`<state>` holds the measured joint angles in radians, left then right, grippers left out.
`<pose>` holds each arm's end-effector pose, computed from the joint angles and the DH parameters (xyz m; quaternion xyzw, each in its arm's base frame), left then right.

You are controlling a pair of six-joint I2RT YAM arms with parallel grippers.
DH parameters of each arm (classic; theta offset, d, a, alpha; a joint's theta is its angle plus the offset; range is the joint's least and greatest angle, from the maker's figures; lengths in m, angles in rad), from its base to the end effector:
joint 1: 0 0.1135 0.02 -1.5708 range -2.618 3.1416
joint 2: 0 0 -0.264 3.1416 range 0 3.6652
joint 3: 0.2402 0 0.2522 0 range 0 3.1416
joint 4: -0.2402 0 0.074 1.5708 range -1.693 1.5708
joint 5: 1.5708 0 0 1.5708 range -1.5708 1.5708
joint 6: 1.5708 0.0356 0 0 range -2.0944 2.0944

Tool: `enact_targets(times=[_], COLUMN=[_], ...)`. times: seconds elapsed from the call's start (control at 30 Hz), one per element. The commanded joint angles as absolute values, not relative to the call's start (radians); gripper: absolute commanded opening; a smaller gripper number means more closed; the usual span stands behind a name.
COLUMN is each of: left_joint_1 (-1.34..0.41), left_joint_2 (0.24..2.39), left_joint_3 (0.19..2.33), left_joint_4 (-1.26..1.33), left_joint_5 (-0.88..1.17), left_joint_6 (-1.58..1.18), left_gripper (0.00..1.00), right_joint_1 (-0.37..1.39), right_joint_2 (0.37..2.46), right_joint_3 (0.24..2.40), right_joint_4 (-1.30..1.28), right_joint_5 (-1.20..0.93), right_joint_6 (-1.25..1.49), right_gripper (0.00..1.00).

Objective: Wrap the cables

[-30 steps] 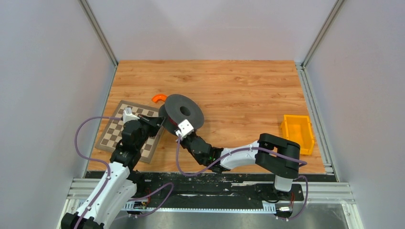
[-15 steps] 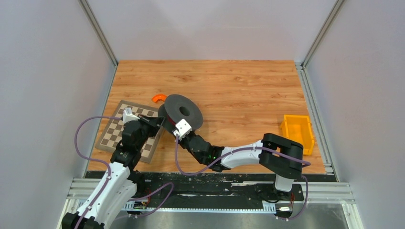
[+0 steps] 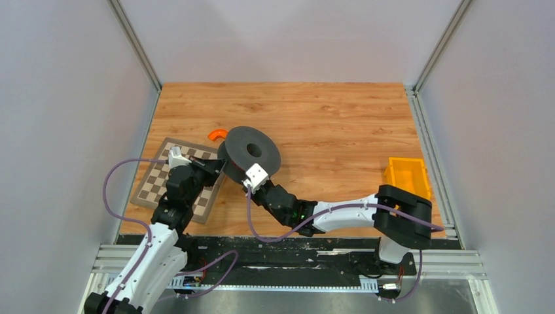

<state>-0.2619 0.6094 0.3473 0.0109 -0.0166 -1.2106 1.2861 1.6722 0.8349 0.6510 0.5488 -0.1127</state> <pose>0.1565 -0.0413 0.2318 -0.3654 0.7005 -0.4067 0.4586 0.1183 0.3382 0.2150 -0.3447 0.6784 0.1664 0.6271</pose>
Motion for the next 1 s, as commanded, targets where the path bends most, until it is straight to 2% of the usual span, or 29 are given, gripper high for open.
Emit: enact_targets(times=[0.0,0.23,0.33,0.5,0.7,0.97], left_joint_1=[-0.268,-0.266,-0.264,-0.263,-0.262,-0.263], left_joint_2=[0.6,0.645,0.707,0.831,1.077,1.487], left_joint_3=[0.394,0.405,0.424,0.453,0.515,0.68], left_joint_4=[0.162,0.215,0.243,0.341,0.52,0.793], left_joint_5=[0.021,0.048,0.085,0.151,0.29,0.404], left_joint_6=[-1.238,-1.192,-1.175,-1.15,-1.165,-1.229], left_gripper=[0.0,0.0,0.0,0.0,0.0,0.0], right_joint_1=[1.281,1.284,1.285,1.287,1.287,1.285], right_joint_2=[1.581,1.4,1.317,1.157,0.946,0.774], right_joint_3=[0.822,0.745,0.725,0.714,0.687,0.585], right_joint_4=[0.608,0.548,0.508,0.401,0.29,0.273], right_joint_5=[0.523,0.338,0.178,0.044,0.125,0.362], right_joint_6=[-0.108,-0.063,-0.092,-0.051,-0.026,-0.026], right_gripper=[0.28,0.29,0.3,0.31,0.37,0.54])
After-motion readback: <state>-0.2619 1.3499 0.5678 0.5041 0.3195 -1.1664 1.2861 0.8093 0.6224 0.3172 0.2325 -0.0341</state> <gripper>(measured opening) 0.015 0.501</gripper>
